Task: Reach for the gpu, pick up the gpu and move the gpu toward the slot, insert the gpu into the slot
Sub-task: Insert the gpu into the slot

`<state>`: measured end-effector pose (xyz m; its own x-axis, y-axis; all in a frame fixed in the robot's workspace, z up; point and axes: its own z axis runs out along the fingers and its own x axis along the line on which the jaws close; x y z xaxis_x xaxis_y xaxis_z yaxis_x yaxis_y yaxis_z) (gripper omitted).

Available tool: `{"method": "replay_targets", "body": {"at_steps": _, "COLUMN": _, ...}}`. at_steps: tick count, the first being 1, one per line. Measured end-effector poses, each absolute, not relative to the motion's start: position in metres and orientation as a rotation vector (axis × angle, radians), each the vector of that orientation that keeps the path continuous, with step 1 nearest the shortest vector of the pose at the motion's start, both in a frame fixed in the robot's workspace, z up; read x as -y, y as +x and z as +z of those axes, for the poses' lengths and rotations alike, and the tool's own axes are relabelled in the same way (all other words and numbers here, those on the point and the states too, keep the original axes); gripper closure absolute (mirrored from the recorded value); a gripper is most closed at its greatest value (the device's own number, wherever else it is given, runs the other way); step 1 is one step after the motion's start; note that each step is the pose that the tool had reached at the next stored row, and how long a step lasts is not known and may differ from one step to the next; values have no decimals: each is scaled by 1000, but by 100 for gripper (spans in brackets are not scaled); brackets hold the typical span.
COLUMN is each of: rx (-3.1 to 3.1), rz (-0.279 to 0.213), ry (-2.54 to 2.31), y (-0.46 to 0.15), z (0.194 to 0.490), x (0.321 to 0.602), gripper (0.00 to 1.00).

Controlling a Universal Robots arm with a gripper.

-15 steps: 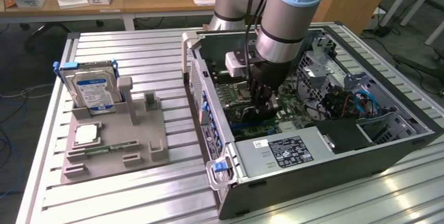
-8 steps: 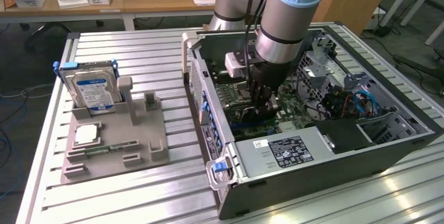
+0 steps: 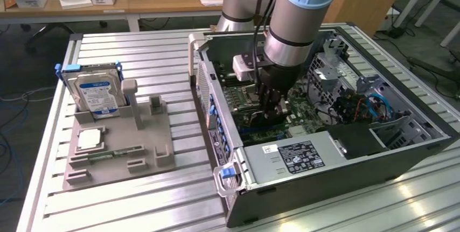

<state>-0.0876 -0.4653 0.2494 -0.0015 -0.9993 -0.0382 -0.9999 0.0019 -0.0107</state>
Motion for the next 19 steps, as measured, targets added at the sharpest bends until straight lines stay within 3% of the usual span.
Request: {"method": "replay_targets", "body": {"at_steps": 19, "rx": -2199, "rz": 30, "ry": -2195, "y": -88, "z": 248, "x": 465, "gripper": 75}}
